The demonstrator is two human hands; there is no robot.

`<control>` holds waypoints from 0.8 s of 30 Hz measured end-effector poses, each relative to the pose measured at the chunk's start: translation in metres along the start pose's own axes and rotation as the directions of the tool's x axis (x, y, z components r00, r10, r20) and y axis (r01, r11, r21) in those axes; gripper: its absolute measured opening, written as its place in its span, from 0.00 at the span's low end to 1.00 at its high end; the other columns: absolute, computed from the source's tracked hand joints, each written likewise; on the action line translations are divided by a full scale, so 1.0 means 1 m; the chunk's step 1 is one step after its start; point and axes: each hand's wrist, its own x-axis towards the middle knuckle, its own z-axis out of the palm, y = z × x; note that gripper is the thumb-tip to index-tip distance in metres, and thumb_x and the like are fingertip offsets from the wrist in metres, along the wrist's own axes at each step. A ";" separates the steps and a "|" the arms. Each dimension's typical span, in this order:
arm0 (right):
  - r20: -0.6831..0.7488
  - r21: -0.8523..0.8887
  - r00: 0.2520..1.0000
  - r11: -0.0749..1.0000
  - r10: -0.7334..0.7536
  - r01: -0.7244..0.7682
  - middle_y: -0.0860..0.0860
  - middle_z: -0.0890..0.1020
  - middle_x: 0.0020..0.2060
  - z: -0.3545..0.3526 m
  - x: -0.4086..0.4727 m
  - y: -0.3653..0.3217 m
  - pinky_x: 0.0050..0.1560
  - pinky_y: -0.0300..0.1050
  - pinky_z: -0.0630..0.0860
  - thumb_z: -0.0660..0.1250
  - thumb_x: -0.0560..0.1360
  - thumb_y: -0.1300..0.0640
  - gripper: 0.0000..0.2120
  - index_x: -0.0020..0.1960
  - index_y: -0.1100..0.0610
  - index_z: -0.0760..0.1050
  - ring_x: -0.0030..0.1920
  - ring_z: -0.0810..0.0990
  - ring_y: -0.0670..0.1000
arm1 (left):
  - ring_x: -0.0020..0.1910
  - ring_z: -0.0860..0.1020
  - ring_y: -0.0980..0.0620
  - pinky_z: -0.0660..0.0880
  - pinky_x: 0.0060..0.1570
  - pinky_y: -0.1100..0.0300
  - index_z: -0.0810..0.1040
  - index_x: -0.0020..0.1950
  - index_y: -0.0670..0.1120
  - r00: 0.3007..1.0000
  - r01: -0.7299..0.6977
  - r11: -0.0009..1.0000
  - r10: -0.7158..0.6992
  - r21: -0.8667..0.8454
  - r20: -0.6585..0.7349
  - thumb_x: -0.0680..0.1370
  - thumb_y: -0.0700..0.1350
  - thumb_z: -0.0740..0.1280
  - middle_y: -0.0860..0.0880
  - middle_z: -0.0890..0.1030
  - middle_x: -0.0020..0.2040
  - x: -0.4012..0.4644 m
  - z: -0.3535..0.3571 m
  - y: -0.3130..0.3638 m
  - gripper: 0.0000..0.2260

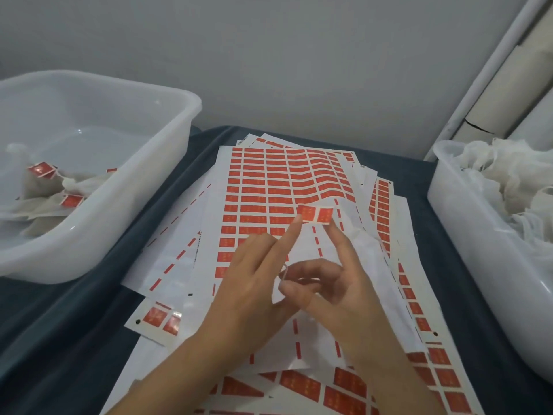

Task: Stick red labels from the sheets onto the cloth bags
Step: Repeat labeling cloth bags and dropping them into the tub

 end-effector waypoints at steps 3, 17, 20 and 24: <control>-0.019 0.010 1.000 1.000 -0.022 0.022 0.32 0.81 0.43 0.001 0.001 0.004 0.42 0.20 0.70 0.69 0.60 0.43 0.32 0.60 0.32 0.59 0.49 0.79 0.33 | 0.46 0.68 0.55 0.73 0.46 0.63 0.64 0.67 0.44 0.999 -0.042 0.999 0.042 0.020 -0.001 0.65 0.51 0.70 0.47 0.80 0.45 -0.001 0.002 -0.001 0.33; -0.202 -0.098 0.971 0.989 -0.126 0.108 0.29 0.79 0.44 -0.024 0.004 0.006 0.43 0.18 0.67 0.67 0.65 0.47 0.26 0.59 0.38 0.62 0.49 0.77 0.31 | 0.39 0.76 0.58 0.73 0.38 0.71 0.78 0.46 0.53 0.955 0.247 0.952 -0.206 -0.184 0.214 0.76 0.52 0.62 0.69 0.70 0.42 0.005 -0.017 0.003 0.07; -0.179 -0.134 0.977 0.987 -0.116 0.093 0.28 0.78 0.44 -0.025 0.004 0.004 0.43 0.18 0.67 0.67 0.65 0.45 0.24 0.59 0.39 0.64 0.50 0.76 0.30 | 0.45 0.76 0.61 0.72 0.43 0.76 0.75 0.42 0.59 0.924 0.359 0.878 -0.287 -0.316 0.252 0.72 0.51 0.63 0.67 0.75 0.38 0.010 -0.021 0.005 0.02; -0.289 -0.082 0.955 0.996 -0.068 0.046 0.30 0.76 0.48 -0.030 0.003 0.002 0.39 0.16 0.66 0.70 0.65 0.37 0.17 0.51 0.37 0.71 0.50 0.71 0.25 | 0.45 0.76 0.68 0.70 0.39 0.79 0.77 0.39 0.59 0.873 0.484 0.764 -0.390 -0.426 0.291 0.72 0.44 0.69 0.66 0.79 0.41 0.012 -0.021 0.002 0.09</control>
